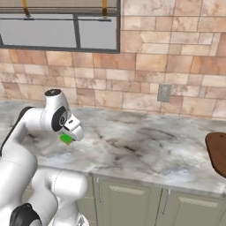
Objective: Pick up the sponge from the counter and clean the cutting board by briefly scrubbing or pressing down on the cutting board. Once finished, release the sponge.
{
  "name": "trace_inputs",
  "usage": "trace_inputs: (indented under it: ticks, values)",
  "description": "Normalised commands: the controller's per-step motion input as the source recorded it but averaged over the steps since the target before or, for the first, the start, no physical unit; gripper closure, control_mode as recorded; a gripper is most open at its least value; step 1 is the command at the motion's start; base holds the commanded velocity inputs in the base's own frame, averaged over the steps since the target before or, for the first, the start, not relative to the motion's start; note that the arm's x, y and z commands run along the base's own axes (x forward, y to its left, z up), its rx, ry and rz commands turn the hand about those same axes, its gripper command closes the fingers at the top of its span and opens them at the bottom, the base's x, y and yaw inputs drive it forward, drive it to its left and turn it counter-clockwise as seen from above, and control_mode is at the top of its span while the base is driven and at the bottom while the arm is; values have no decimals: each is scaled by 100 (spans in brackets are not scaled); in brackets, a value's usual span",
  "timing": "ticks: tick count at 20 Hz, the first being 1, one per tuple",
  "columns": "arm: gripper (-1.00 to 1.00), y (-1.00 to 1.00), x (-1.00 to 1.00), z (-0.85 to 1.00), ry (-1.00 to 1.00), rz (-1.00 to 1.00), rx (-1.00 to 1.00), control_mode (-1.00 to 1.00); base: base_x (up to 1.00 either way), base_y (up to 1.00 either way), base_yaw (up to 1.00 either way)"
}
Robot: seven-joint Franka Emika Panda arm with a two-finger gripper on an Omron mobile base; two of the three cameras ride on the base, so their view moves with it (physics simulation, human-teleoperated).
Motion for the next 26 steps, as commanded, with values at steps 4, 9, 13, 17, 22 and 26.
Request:
trace_inputs:
  ticks: [4, 9, 13, 17, 22, 26]
  values:
    - [100, 0, 0, 0, 0, 0, 0, 100, 0, -97, -1]
    - [100, 0, 0, 0, 0, 0, 0, 100, 0, -100, 0]
    - [100, 0, 0, 0, 0, 0, 0, 100, 0, -100, 0]
    - [100, 0, 0, 0, 0, 0, 0, 100, 0, -85, 0]
    - [100, 0, 0, 0, 0, 0, 0, 100, 11, -74, 0]
    - [100, 0, 0, 0, 0, 0, 0, 100, 23, -65, 0]
